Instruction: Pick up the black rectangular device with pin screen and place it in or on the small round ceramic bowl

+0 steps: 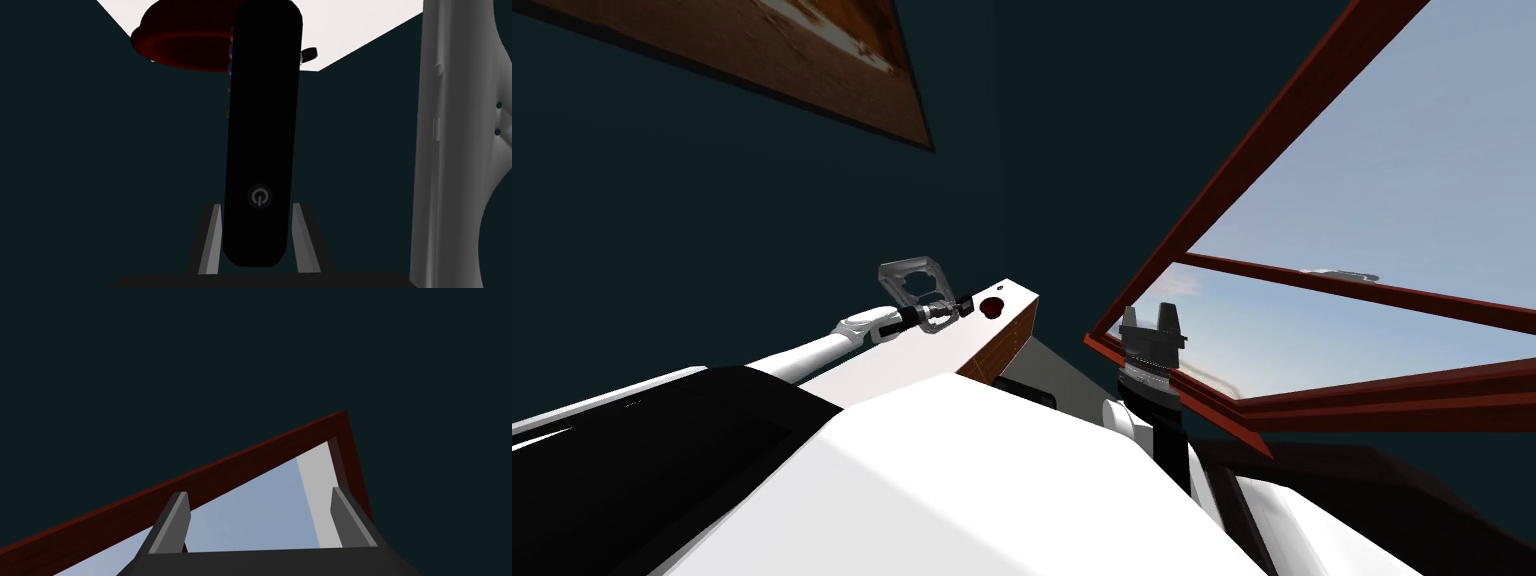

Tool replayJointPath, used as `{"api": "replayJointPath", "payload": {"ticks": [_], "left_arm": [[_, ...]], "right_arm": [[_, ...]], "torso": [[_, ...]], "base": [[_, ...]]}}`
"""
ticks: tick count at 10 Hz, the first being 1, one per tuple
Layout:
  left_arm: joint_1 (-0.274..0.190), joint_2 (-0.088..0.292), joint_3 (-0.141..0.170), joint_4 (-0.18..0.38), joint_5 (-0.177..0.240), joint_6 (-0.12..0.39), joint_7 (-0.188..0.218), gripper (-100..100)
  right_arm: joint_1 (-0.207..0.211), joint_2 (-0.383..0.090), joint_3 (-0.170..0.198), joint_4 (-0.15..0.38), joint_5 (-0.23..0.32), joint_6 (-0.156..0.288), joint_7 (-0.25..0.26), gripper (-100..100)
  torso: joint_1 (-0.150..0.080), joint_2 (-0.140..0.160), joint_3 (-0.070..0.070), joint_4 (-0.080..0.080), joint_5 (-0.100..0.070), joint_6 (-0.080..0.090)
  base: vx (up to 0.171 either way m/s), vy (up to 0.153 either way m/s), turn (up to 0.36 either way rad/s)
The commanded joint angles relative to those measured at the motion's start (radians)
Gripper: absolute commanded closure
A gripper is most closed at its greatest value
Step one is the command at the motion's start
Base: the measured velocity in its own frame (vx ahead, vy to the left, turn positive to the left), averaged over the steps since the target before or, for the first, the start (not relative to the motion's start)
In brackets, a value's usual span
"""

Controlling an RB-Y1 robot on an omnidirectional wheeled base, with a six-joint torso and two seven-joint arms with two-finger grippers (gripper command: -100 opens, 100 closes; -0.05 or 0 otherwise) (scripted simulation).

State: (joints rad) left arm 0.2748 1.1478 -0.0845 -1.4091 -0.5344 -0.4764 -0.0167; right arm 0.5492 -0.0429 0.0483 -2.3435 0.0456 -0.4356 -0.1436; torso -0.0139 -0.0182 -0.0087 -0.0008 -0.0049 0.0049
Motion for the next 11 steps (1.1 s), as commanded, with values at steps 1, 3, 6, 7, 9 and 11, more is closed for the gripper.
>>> {"api": "replayJointPath", "payload": {"ticks": [1, 3, 6, 7, 9, 11], "left_arm": [[-0.004, 0.011, -0.003, -0.014, 0.022, -0.007, 0.001, 100], [-0.006, 0.031, -0.007, -0.041, 0.059, -0.013, 0.002, 100], [-0.006, 0.031, -0.005, -0.042, 0.065, -0.017, -0.001, -100], [-0.006, 0.031, -0.005, -0.042, 0.065, -0.017, 0.0, -100], [-0.007, 0.031, -0.005, -0.042, 0.065, -0.017, 0.0, -100], [-0.007, 0.031, -0.005, -0.042, 0.065, -0.017, 0.0, 0]], "right_arm": [[0.0, 0.0, 0.0, 0.0, 0.0, 0.0, 0.0, 0], [0.0, 0.0, 0.0, 0.0, 0.0, 0.0, 0.0, 0], [0.0, 0.0, 0.0, 0.0, 0.0, 0.0, 0.0, 0], [0.0, 0.0, 0.0, 0.0, 0.0, 0.0, 0.0, 0], [0.0, 0.0, 0.0, 0.0, 0.0, 0.0, 0.0, 0], [0.0, 0.0, 0.0, 0.0, 0.0, 0.0, 0.0, 0]], "torso": [[0.0, 0.0, 0.0, 0.0, 0.0, 0.0], [0.001, 0.0, 0.0, 0.0, 0.0, 0.0], [0.004, 0.008, 0.004, 0.001, 0.001, -0.002], [0.006, 0.014, 0.007, 0.002, 0.002, -0.003], [0.007, 0.017, 0.01, 0.003, 0.002, -0.003], [0.007, 0.018, 0.01, 0.003, 0.002, -0.003]], "base": [[0.211, -0.084, -0.105], [0.218, -0.056, -0.103], [0.103, -0.033, -0.041], [0.01, -0.003, -0.001], [0.0, 0.0, 0.0], [0.0, 0.0, 0.0]]}}
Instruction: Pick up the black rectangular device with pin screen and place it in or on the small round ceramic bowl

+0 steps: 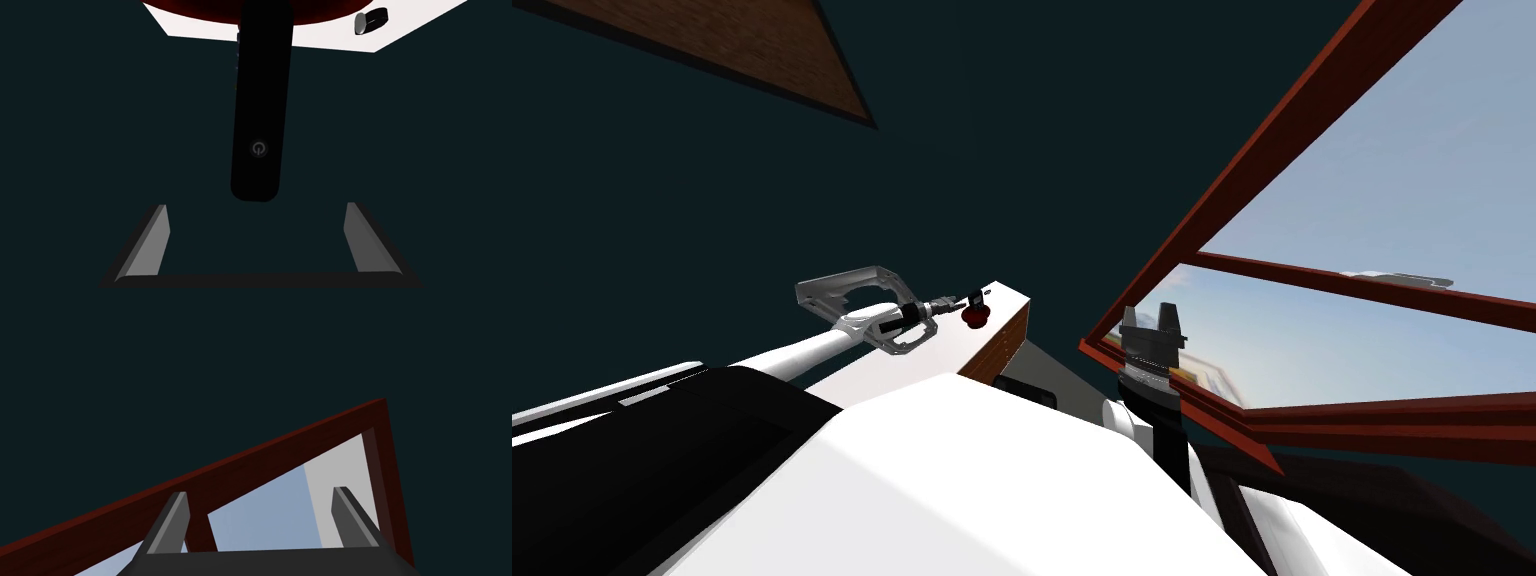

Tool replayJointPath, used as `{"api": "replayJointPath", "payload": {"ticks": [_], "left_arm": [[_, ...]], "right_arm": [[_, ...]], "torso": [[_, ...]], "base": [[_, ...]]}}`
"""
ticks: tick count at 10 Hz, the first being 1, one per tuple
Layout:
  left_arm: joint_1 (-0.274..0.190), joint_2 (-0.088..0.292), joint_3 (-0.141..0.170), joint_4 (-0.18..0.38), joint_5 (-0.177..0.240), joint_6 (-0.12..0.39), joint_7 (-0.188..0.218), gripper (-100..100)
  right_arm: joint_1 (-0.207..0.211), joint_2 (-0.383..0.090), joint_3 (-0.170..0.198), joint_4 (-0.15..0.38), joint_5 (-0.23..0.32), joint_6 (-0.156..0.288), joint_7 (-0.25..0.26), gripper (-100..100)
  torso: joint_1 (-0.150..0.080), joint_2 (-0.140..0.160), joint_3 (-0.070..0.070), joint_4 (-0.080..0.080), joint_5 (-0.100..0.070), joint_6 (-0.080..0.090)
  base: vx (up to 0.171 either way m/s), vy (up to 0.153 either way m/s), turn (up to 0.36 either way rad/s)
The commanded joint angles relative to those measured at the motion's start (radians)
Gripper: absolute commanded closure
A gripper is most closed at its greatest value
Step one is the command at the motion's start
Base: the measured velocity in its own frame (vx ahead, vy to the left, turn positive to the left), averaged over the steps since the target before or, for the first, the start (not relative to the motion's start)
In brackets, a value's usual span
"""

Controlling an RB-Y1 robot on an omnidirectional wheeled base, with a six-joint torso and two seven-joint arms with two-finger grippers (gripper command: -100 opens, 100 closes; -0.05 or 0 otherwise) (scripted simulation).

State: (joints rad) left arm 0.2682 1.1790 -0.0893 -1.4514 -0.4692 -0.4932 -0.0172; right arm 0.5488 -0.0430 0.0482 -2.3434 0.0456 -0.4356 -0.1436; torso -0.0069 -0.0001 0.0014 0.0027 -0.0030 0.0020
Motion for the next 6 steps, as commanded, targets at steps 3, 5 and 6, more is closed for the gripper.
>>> {"api": "replayJointPath", "payload": {"ticks": [3, 5, 6], "left_arm": [[0.01, 0.08, 0.021, -0.039, 0.022, -0.008, 0.061, -100], [0.015, 0.12, 0.031, -0.058, 0.033, -0.012, 0.091, -100], [0.012, 0.11, 0.025, -0.058, 0.029, -0.004, 0.082, -100]], "right_arm": [[0.0, 0.0, 0.0, 0.0, 0.0, 0.0, 0.0, 0], [0.0, 0.0, 0.0, 0.0, 0.0, 0.0, 0.0, 0], [0.0, 0.0, 0.0, 0.0, 0.0, 0.0, 0.0, 0]], "torso": [[-0.001, -0.001, 0.0, 0.0, 0.0, 0.0], [-0.001, -0.001, -0.001, 0.0, 0.0, 0.0], [-0.001, -0.001, -0.001, 0.0, -0.001, 0.0]], "base": [[0.016, -0.01, 0.076], [0.016, -0.017, 0.056], [0.007, -0.007, 0.012]]}}
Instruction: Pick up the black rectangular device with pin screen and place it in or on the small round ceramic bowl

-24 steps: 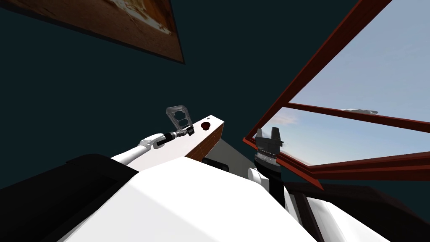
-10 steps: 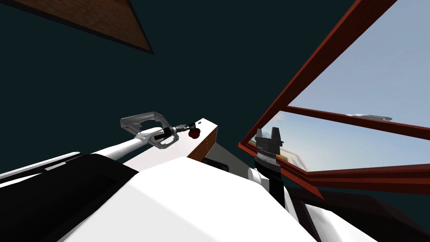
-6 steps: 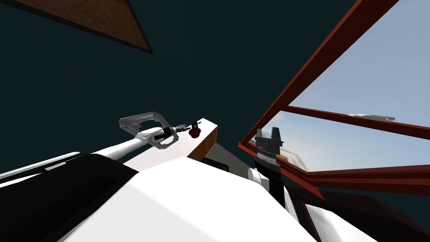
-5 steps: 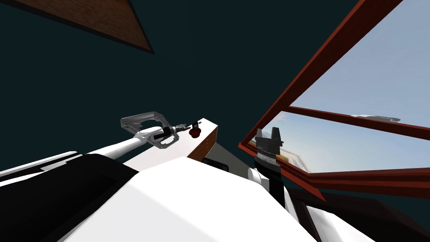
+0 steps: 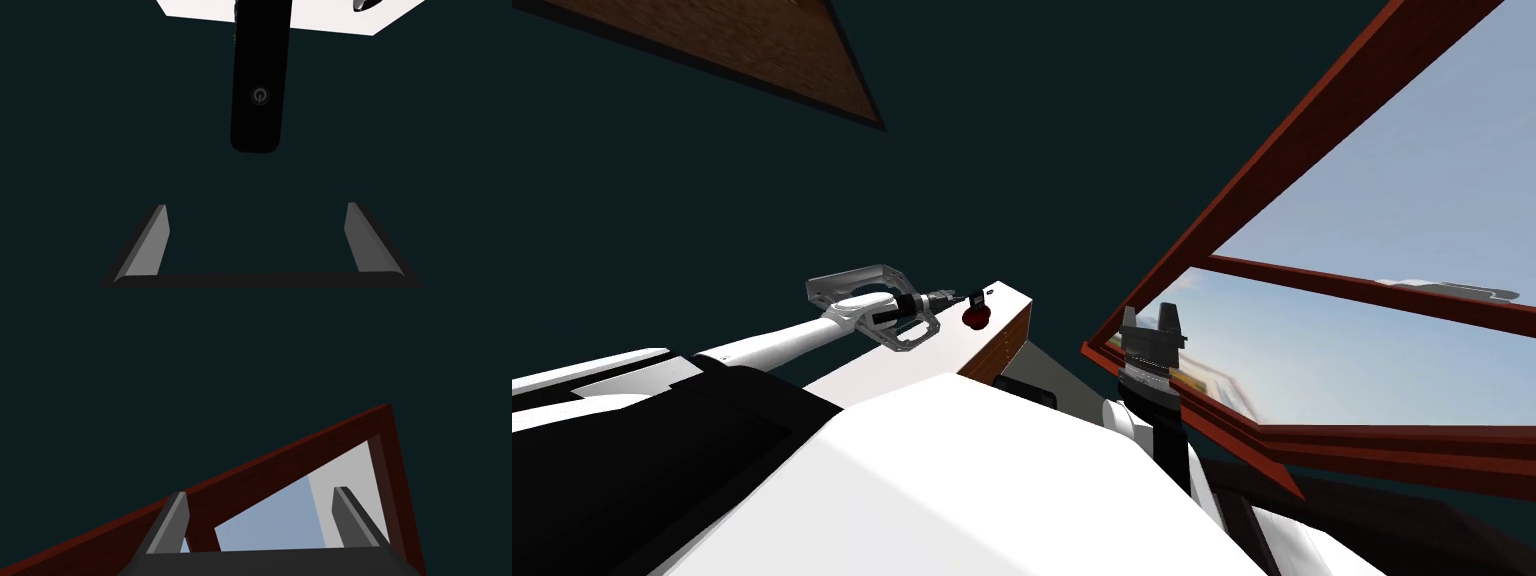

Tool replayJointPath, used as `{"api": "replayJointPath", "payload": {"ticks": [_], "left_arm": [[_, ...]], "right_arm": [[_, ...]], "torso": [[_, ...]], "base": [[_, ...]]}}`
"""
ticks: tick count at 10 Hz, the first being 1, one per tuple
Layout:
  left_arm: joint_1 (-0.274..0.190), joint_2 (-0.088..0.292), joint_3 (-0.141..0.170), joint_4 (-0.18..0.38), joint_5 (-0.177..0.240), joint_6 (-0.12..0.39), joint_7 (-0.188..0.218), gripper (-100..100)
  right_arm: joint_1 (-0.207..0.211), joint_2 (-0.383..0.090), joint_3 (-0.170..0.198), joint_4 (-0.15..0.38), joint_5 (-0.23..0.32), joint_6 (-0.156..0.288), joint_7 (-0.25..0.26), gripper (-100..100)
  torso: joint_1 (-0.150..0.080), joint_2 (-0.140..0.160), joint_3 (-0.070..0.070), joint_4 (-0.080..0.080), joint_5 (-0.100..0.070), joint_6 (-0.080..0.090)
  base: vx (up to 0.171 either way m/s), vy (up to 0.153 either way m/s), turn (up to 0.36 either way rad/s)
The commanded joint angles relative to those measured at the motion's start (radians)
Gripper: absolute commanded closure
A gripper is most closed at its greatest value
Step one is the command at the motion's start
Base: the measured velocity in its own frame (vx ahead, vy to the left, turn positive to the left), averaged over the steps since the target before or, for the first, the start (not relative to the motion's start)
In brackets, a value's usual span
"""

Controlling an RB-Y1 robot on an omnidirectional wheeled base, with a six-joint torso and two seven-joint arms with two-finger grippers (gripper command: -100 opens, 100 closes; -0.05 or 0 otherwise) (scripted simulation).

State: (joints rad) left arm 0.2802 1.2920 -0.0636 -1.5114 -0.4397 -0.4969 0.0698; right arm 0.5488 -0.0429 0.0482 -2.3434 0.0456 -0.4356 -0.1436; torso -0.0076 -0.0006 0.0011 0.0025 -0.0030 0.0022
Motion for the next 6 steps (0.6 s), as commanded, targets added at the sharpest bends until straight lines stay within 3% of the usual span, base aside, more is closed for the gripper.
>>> {"api": "replayJointPath", "payload": {"ticks": [1, 6], "left_arm": [[0.0, 0.0, 0.0, 0.0, 0.0, 0.0, 0.0, 0], [0.0, 0.0, 0.0, 0.0, 0.0, 0.0, 0.0, 0]], "right_arm": [[0.0, 0.0, 0.0, 0.0, 0.0, 0.0, 0.0, 0], [0.0, 0.0, 0.0, 0.0, 0.0, 0.0, 0.0, 0]], "torso": [[0.0, 0.0, 0.0, 0.0, 0.0, 0.0], [0.001, 0.001, 0.0, 0.0, 0.0, 0.0]], "base": [[0.0, 0.0, 0.0], [0.0, 0.0, 0.0]]}}
